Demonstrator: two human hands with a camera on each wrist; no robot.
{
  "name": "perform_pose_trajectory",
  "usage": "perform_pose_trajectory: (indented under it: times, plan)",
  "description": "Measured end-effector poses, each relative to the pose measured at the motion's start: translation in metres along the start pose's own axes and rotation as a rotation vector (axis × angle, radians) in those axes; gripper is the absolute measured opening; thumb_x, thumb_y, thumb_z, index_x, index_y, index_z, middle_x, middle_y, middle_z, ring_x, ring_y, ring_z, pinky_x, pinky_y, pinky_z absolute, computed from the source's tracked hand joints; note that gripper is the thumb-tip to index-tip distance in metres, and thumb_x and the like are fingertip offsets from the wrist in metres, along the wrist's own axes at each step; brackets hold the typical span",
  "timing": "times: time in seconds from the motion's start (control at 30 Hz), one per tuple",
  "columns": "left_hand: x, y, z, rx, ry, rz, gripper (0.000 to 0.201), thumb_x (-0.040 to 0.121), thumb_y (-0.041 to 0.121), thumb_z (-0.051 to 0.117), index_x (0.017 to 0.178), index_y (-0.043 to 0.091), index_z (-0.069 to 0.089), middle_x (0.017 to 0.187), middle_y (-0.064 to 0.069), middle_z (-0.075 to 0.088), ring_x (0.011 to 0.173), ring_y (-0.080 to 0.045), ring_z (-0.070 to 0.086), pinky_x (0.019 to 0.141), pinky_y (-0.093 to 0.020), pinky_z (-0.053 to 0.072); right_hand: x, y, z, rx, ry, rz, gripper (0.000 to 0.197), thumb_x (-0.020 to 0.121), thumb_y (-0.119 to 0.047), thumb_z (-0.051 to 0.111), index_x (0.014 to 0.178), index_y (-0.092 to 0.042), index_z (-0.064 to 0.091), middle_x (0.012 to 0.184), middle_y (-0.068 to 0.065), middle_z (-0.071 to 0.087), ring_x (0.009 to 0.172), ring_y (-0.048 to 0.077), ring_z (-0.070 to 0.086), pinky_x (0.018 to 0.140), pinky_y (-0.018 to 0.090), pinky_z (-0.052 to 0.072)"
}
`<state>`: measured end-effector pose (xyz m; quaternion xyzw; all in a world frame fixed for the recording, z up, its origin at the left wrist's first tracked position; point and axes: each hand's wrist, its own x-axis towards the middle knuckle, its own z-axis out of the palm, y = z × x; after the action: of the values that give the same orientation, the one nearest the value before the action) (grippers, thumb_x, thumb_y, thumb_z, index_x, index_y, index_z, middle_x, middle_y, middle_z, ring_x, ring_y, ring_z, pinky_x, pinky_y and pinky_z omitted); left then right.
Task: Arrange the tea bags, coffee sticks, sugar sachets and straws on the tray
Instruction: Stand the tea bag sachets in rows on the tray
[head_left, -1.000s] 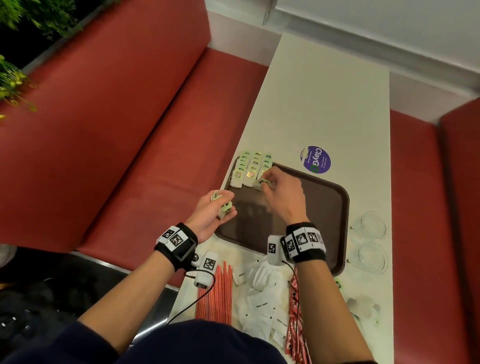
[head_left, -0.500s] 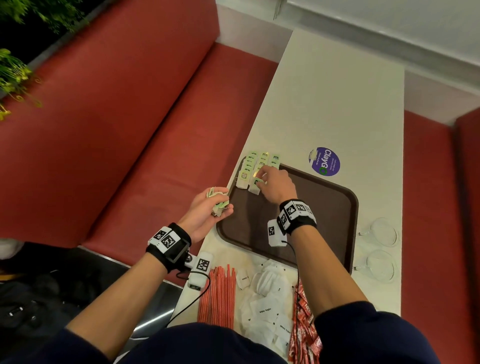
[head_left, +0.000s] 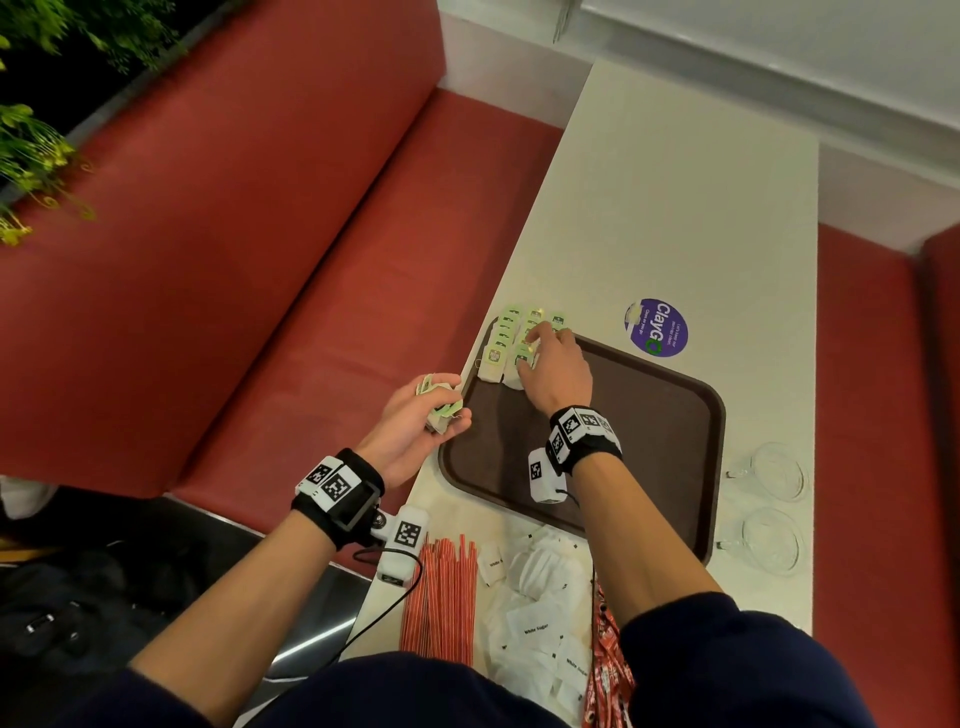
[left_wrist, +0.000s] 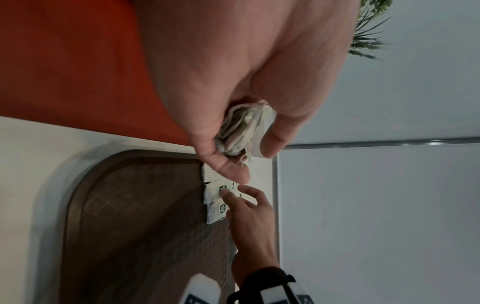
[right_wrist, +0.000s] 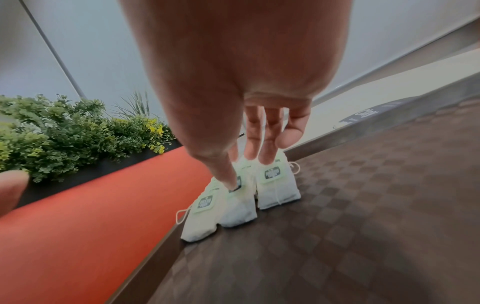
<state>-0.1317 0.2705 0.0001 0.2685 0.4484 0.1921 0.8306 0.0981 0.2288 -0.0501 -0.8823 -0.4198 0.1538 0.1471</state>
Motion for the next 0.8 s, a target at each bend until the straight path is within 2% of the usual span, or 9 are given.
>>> perform_pose_trajectory:
  times: [0.13, 0.27, 0.57, 0.67, 0.8]
  plan:
    - [-0.001, 0.002, -0.001, -0.011, -0.010, 0.007, 0.033, 0.103, 0.002, 0.065, 0.135, -0.002, 0.065, 0.104, -0.019, 0.064, 0.087, -0.025, 0.073, 0.082, -0.034, 0.065, -0.011, -0.001, 0.002, 0.042, 0.073, -0.023, 0.030, 0.095, -0.027, 0.073, 0.123, -0.031, 0.062, 0.128, 0.006, 0.054, 0.108, 0.033, 0.064, 0.091, 0.047, 0.058]
    - [-0.002, 0.002, 0.001, -0.038, -0.020, 0.009, 0.033, 0.103, 0.003, 0.065, 0.136, -0.001, 0.065, 0.107, -0.020, 0.063, 0.087, -0.026, 0.073, 0.083, -0.034, 0.065, -0.026, -0.003, 0.010, 0.019, 0.071, -0.014, 0.034, 0.094, -0.031, 0.075, 0.127, -0.031, 0.066, 0.128, 0.006, 0.056, 0.116, 0.031, 0.060, 0.095, 0.047, 0.056]
    - [-0.008, 0.002, 0.006, -0.063, -0.092, 0.019, 0.041, 0.101, -0.004, 0.048, 0.139, -0.001, 0.063, 0.121, -0.024, 0.059, 0.104, -0.035, 0.067, 0.093, -0.040, 0.064, -0.037, -0.005, 0.021, 0.059, 0.007, 0.034, 0.040, 0.098, -0.036, 0.074, 0.136, -0.029, 0.067, 0.135, 0.005, 0.059, 0.127, 0.033, 0.056, 0.102, 0.052, 0.052]
    - [-0.009, 0.001, 0.008, -0.041, -0.112, 0.042, 0.041, 0.102, -0.009, 0.046, 0.138, -0.001, 0.064, 0.123, -0.024, 0.058, 0.107, -0.036, 0.066, 0.095, -0.041, 0.064, -0.046, -0.010, 0.008, 0.225, 0.078, 0.050, 0.033, 0.098, -0.040, 0.074, 0.129, -0.032, 0.068, 0.123, -0.001, 0.064, 0.117, 0.024, 0.061, 0.098, 0.046, 0.054]
    - [-0.012, -0.005, 0.011, -0.027, -0.143, 0.060, 0.037, 0.103, -0.011, 0.054, 0.135, 0.002, 0.067, 0.122, -0.024, 0.063, 0.108, -0.037, 0.071, 0.098, -0.044, 0.062, -0.081, -0.025, -0.023, 0.594, 0.076, 0.078, 0.015, 0.101, -0.047, 0.070, 0.107, -0.034, 0.074, 0.100, -0.015, 0.073, 0.094, 0.003, 0.068, 0.088, 0.032, 0.056]
